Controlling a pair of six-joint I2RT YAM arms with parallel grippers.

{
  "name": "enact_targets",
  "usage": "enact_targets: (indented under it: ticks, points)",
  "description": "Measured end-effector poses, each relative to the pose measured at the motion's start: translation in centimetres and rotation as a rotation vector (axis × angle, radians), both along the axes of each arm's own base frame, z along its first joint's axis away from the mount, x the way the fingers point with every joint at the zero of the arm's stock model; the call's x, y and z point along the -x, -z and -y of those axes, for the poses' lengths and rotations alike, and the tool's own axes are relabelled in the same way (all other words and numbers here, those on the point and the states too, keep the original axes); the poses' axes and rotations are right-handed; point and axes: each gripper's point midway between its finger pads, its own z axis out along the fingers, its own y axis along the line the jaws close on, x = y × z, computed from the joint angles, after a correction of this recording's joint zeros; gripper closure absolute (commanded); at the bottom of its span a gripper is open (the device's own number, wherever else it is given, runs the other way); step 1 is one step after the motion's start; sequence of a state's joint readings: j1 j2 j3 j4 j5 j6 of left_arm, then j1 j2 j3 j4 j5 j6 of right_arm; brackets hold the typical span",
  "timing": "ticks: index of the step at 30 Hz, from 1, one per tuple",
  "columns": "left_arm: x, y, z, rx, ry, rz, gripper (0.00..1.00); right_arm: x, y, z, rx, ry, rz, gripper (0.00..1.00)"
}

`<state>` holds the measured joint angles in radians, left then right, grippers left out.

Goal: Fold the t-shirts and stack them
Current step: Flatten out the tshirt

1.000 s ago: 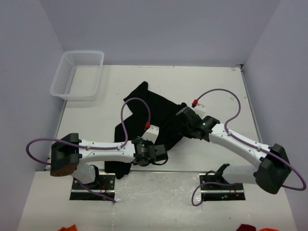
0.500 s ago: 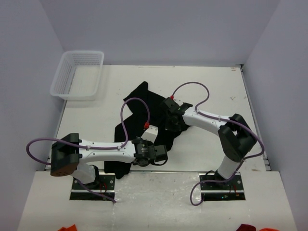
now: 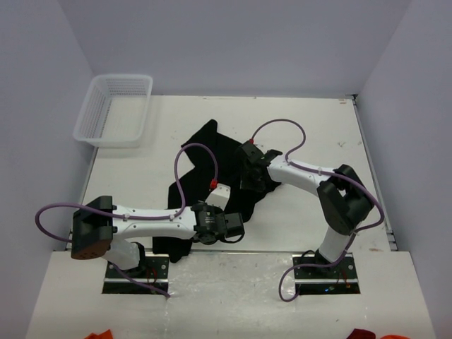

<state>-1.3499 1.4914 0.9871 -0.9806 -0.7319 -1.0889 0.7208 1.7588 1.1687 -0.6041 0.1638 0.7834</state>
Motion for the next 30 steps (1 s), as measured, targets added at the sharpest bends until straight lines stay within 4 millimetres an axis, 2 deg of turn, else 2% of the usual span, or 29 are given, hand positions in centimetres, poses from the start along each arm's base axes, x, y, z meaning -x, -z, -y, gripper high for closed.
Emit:
enact_targets:
  ticks: [8,16,19,26,30]
  points:
    - [0.0,-0.2,-0.1,0.009,0.000,0.002,1.00,-0.5,-0.2,-0.6,-0.040,-0.005,0.006,0.66]
    - [0.1,0.0,-0.5,0.000,0.000,0.000,1.00,-0.7,-0.4,-1.9,-0.100,-0.036,0.011,0.85]
    - [0.1,0.0,-0.5,0.002,0.000,0.000,1.00,-0.6,-0.5,-2.3,-0.120,-0.045,0.008,1.00]
    - [0.1,-0.2,-0.5,0.009,-0.002,0.002,1.00,-0.7,-0.5,-2.1,-0.114,-0.040,0.011,1.00]
    - [0.1,-0.5,-0.8,-0.002,-0.008,0.008,1.00,-0.4,-1.9,-0.3,-0.055,-0.025,0.038,1.00]
